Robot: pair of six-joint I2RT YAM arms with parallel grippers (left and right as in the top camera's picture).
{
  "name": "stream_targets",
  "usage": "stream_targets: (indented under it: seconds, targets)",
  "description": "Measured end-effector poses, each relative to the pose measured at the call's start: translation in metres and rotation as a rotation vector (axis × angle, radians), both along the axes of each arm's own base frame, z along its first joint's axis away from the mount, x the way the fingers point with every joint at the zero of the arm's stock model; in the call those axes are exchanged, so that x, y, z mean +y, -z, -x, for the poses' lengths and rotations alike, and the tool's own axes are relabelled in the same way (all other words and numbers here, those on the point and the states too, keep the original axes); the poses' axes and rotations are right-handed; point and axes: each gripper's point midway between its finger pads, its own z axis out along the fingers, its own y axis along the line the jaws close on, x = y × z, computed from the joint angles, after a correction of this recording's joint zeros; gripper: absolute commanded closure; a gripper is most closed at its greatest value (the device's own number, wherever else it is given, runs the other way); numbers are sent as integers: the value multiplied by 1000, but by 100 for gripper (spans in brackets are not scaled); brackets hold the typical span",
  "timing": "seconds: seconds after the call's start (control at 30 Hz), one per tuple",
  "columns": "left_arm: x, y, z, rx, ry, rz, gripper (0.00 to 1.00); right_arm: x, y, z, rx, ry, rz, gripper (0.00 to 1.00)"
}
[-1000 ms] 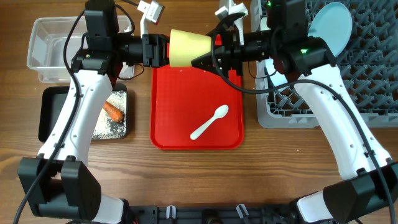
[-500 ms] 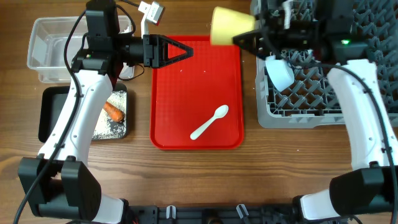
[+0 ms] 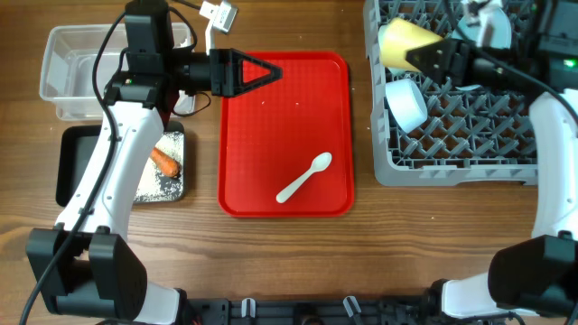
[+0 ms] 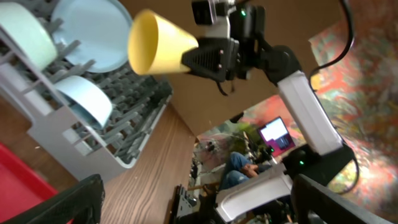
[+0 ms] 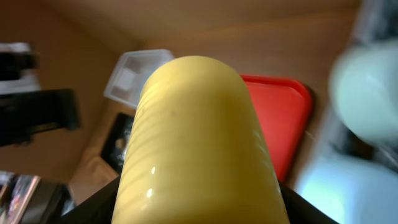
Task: Sort waste into correct bins and load items into the dishwasher rack
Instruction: 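Carry the yellow cup with the right gripper over the rack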
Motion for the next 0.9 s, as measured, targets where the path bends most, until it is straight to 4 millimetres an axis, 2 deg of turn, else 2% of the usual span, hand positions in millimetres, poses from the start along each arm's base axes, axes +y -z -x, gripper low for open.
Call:
stream_targets:
  seconds: [0.2, 0.27, 0.43, 0.67, 0.9]
  targets:
    - [3, 21, -8, 78, -87, -76, 0, -47, 25, 25, 174, 199, 186, 67]
    - [6, 33, -12, 119, -134, -124, 0, -53, 24, 40, 209, 234, 239, 66]
    - [19, 68, -23, 206, -272, -277, 0, -76, 38, 70, 344, 331, 385, 66]
    - [46, 110, -31, 292, -447, -498, 0, -105, 53, 92, 482, 461, 525, 66]
    - [72, 135, -35, 319, -570, -666, 0, -116, 57, 101, 538, 523, 583, 66]
